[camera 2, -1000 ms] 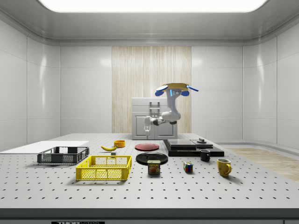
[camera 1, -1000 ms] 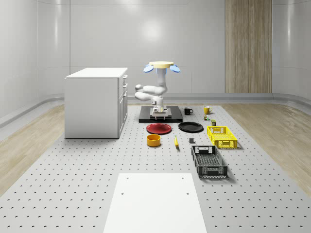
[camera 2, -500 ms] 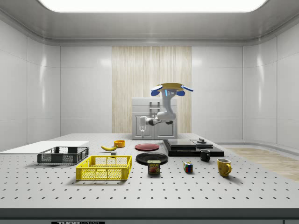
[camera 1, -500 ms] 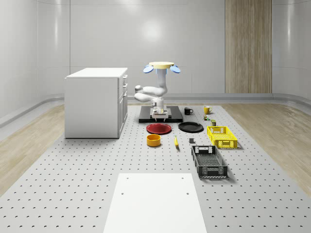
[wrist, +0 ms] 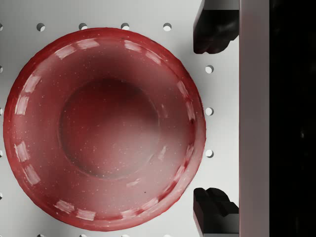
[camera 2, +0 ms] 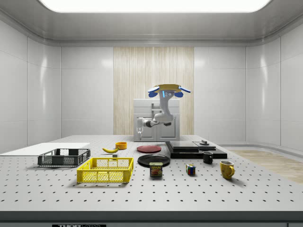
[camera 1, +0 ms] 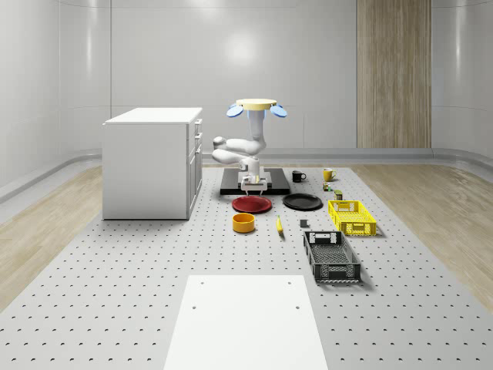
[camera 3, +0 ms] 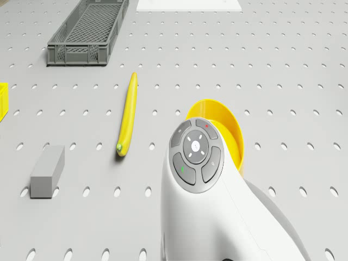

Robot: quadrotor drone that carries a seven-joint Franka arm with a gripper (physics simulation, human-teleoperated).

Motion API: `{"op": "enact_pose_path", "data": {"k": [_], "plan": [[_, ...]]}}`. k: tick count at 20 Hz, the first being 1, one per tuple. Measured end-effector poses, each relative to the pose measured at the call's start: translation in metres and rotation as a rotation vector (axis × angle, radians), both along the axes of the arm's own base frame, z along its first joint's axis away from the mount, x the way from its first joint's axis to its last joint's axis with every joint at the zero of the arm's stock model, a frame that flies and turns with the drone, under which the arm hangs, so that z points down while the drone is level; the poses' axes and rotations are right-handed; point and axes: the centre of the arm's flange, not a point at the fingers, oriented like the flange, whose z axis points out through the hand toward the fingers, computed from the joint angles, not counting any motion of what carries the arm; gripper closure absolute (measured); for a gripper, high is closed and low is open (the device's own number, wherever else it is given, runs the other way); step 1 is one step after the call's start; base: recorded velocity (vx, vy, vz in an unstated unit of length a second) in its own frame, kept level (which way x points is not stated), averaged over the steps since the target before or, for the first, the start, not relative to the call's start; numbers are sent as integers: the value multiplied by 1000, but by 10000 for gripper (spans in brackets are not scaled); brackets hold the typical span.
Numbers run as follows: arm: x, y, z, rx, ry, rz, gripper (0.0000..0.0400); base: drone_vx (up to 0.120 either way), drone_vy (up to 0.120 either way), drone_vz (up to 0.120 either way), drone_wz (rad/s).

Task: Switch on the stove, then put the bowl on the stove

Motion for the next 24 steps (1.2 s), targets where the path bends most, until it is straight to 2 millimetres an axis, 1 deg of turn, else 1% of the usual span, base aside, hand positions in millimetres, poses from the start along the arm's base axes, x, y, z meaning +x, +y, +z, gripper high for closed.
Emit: {"op": "enact_pose_path", "data": {"k": [16, 19, 24], "plan": [[0, 0, 0, 0, 0, 0, 0, 120, 0, 0, 0], [0, 0, 0, 0, 0, 0, 0, 120, 0, 67, 0], [0, 0, 0, 0, 0, 0, 0, 120, 0, 0, 0]]}}
